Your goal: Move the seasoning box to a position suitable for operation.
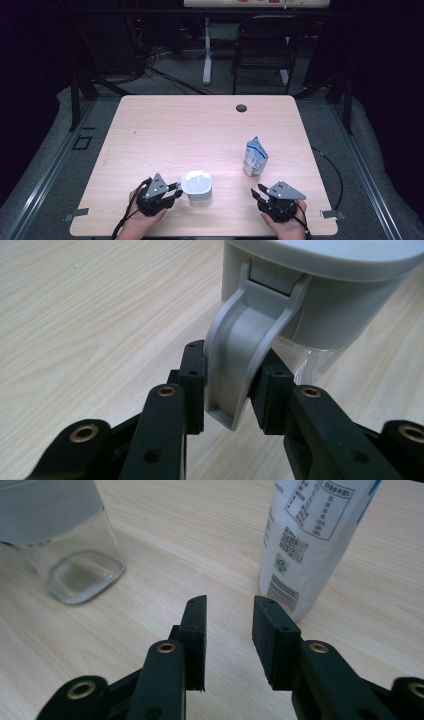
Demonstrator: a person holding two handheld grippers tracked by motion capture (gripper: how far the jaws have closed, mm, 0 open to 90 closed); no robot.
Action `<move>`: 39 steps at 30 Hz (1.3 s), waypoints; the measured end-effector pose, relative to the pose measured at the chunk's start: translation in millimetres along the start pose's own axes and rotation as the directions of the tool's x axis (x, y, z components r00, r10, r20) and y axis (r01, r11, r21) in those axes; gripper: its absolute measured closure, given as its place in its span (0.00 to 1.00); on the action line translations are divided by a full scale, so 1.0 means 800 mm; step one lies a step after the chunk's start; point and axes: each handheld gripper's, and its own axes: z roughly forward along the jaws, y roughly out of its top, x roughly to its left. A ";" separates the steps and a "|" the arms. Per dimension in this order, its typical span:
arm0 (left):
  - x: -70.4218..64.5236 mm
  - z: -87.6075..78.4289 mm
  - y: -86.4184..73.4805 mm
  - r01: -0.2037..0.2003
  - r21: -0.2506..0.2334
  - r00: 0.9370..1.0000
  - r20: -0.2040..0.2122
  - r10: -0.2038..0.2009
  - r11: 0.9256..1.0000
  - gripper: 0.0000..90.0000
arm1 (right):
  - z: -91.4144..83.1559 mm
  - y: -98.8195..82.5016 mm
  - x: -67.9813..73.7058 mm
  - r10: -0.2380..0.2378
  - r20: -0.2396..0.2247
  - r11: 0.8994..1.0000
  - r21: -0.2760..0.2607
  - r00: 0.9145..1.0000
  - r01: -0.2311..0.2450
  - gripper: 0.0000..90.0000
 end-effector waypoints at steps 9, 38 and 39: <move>-0.001 -0.002 -0.001 -0.015 0.004 1.000 0.006 0.015 1.000 0.79 | 0.001 -0.001 0.003 -0.040 -0.022 0.999 0.016 0.999 0.041 0.79; 0.006 -0.020 -0.004 0.022 -0.018 0.999 0.049 -0.021 1.000 0.73 | 0.003 -0.003 0.005 -0.089 -0.047 0.996 -0.001 0.995 0.089 0.74; 0.007 -0.022 -0.003 0.019 -0.022 0.999 0.052 -0.018 1.000 0.73 | 0.003 -0.003 0.005 -0.084 -0.051 0.996 0.003 0.995 0.084 0.74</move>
